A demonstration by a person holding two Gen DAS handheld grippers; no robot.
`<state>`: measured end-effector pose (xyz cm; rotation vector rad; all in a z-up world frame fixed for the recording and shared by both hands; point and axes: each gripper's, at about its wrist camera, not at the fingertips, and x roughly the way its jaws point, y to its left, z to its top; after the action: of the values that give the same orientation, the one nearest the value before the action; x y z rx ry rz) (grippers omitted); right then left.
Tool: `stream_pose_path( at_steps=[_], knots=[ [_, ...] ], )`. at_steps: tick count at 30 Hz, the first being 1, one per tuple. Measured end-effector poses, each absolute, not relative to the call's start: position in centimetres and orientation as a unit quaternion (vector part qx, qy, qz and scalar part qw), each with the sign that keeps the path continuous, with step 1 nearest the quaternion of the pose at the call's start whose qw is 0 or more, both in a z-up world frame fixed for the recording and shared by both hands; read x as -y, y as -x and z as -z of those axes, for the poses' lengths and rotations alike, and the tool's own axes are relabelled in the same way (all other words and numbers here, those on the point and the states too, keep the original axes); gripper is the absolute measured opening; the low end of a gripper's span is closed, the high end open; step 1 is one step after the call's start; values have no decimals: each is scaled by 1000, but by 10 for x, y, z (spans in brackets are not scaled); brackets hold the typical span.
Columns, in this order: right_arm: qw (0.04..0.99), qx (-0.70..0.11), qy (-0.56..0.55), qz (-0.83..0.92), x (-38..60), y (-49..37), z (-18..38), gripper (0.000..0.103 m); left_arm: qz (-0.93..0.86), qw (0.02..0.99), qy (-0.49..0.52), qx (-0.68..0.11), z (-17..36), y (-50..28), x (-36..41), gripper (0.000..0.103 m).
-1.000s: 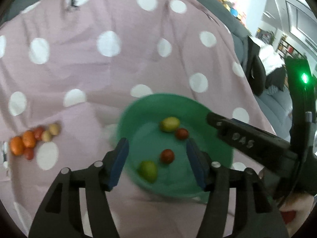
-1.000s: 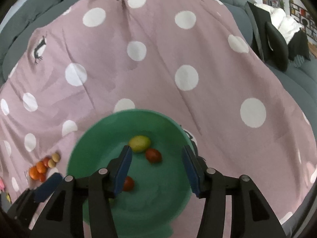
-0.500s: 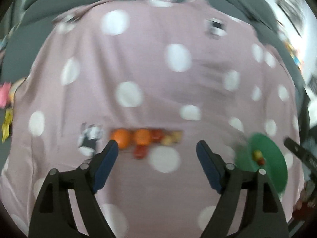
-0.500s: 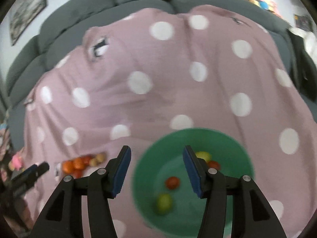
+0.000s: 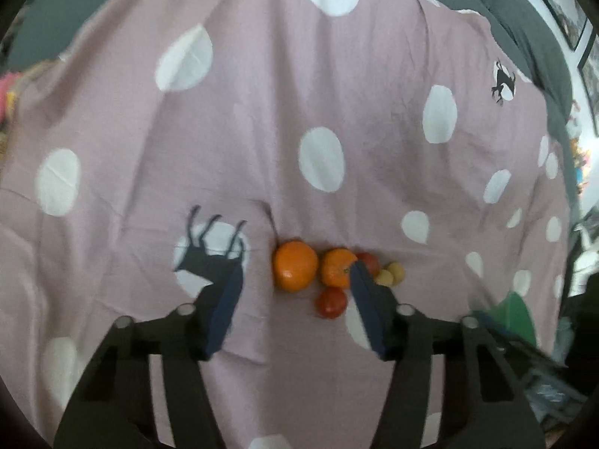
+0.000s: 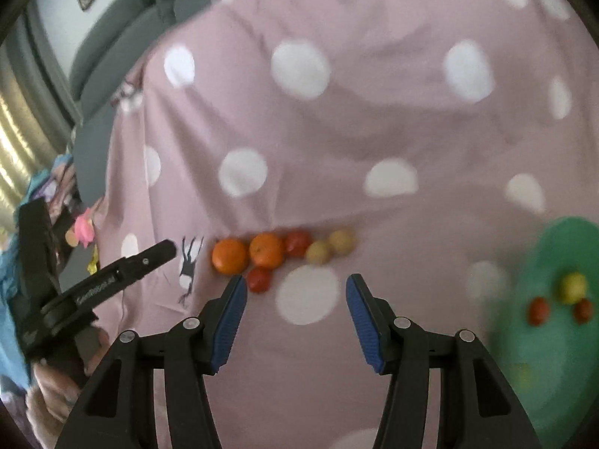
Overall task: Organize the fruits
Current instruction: 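Move both tools back to the oranges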
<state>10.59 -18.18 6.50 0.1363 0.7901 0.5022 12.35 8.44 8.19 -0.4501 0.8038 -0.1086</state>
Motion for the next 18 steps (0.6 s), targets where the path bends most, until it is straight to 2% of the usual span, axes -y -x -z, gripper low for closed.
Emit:
stream_pose_path(
  at_steps=[1,4,10,18],
  knots=[
    [881,-395,-79,-249,173,-118,-59,56,59,891,230,-388,-79,-126,-87,43],
    [865,-423,-93,-254,153,-142,-46,56,62,882,261,-387,-75,-135,-95,36],
    [856,-437,-119,-249,135,-173,-22,56,53,887,244,-388,-75,-145,-91,37],
    [851,-449,-108,-252,129,-169,-13,53,57,867,250,-426,-55,-167,-80,35]
  ],
)
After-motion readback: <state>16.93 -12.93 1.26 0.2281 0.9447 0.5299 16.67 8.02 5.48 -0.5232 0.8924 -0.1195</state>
